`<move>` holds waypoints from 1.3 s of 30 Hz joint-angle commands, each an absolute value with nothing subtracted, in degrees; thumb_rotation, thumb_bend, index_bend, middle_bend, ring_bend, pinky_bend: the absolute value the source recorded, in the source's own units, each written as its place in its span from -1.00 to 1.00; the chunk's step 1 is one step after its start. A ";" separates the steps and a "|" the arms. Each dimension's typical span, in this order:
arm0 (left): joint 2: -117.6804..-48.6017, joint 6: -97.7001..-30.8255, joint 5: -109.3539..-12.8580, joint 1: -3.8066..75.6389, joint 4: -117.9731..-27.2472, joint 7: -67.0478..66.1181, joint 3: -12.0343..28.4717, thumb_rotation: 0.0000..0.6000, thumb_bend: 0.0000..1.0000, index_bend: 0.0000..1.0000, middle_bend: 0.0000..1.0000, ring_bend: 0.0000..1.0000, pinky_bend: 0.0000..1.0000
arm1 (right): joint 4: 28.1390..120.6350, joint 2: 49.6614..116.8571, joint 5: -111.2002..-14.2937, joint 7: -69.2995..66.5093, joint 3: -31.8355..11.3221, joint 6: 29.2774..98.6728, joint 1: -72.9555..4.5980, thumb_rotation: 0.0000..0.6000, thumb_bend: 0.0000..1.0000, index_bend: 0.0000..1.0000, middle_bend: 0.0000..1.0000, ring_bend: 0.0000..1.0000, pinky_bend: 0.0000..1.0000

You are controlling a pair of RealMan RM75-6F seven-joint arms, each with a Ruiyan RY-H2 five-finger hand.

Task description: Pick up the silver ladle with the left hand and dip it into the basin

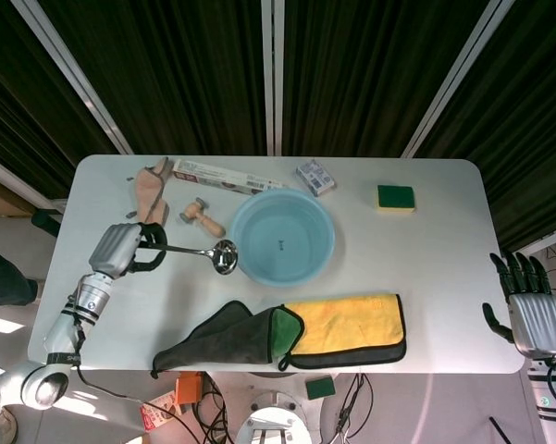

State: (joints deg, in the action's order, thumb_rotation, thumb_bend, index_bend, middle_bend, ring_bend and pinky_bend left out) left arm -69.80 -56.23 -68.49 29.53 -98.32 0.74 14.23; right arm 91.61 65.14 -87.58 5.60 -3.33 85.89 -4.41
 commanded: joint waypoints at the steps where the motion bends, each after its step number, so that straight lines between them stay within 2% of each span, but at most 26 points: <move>1: -66.55 -51.35 -56.80 36.82 -101.51 -9.34 18.93 1.00 -0.02 0.38 0.09 -0.01 0.53 | 91.63 65.07 -87.46 5.53 -3.36 85.72 -4.48 1.00 -0.24 -1.00 -1.00 -1.00 -1.00; 6: -68.89 -49.52 -42.59 45.00 -99.42 -18.93 19.76 1.00 -0.02 0.38 0.09 0.06 0.61 | 91.65 64.76 -86.83 4.95 -3.70 85.49 -4.55 1.00 -0.24 -1.00 -1.00 -1.00 -1.00; 13: -74.27 -47.78 -34.62 52.29 -93.26 -22.84 18.89 1.00 -0.02 0.38 0.12 0.10 0.64 | 91.32 64.48 -87.58 3.67 -3.30 84.65 -5.01 1.00 -0.24 -1.00 -1.00 -1.00 -1.00; 26: -81.18 -45.40 -32.71 58.95 -85.12 -23.72 16.65 1.00 -0.01 0.39 0.15 0.17 0.67 | 91.23 63.86 -87.60 2.24 -3.15 85.99 -4.11 1.00 -0.24 -1.00 -1.00 -1.00 -1.00; 39: -89.48 -54.08 -36.37 61.82 -77.04 -33.15 11.84 1.00 0.00 0.41 0.17 0.17 0.66 | 91.10 63.76 -87.79 2.36 -2.94 85.94 -3.94 1.00 -0.24 -1.00 -1.00 -1.00 -1.00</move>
State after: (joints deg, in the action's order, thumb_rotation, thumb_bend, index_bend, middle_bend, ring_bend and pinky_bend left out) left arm -88.34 -53.34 -35.84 61.55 -78.17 -32.54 12.35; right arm 91.13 63.76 -87.76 2.33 -2.97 85.99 -3.90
